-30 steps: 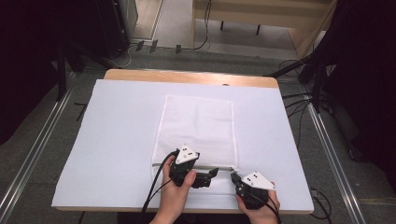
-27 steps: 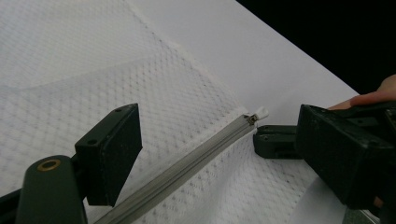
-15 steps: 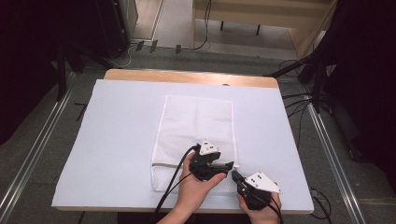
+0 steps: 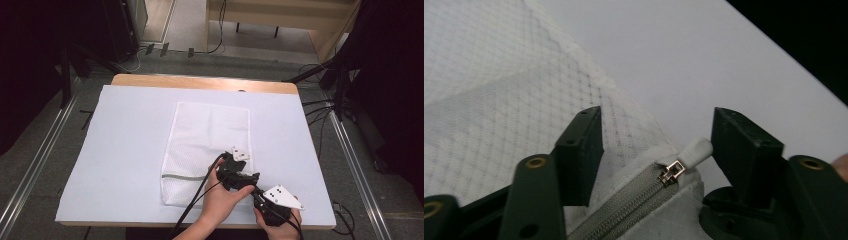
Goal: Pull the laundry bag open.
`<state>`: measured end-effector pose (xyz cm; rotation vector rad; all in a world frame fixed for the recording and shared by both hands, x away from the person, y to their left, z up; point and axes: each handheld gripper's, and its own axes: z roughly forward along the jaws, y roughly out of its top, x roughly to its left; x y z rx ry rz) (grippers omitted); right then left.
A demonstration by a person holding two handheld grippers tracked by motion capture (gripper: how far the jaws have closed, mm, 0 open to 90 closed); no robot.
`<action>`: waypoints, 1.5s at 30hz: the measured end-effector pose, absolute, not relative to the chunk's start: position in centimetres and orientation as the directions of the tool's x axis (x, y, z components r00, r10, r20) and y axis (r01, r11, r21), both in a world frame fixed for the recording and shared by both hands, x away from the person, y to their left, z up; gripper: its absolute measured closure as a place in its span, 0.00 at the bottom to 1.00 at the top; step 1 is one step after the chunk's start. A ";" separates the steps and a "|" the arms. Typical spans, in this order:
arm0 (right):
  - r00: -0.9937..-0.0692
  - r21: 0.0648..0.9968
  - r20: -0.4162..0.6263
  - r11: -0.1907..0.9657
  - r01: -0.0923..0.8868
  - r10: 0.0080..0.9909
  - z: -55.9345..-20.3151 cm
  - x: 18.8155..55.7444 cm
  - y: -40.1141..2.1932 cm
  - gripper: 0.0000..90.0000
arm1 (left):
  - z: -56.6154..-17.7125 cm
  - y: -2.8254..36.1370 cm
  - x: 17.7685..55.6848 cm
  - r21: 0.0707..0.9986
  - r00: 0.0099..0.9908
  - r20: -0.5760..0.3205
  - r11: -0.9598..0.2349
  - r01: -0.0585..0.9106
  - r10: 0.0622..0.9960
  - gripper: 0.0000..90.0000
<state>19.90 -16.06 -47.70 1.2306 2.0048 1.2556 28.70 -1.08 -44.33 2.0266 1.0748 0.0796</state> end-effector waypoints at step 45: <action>-0.491 0.874 0.069 0.184 0.450 0.868 -47.8 20.0 -16.2 1.00 | -44.4 2.8 28.4 0.690 0.661 -0.451 -0.236 0.684 0.599 0.92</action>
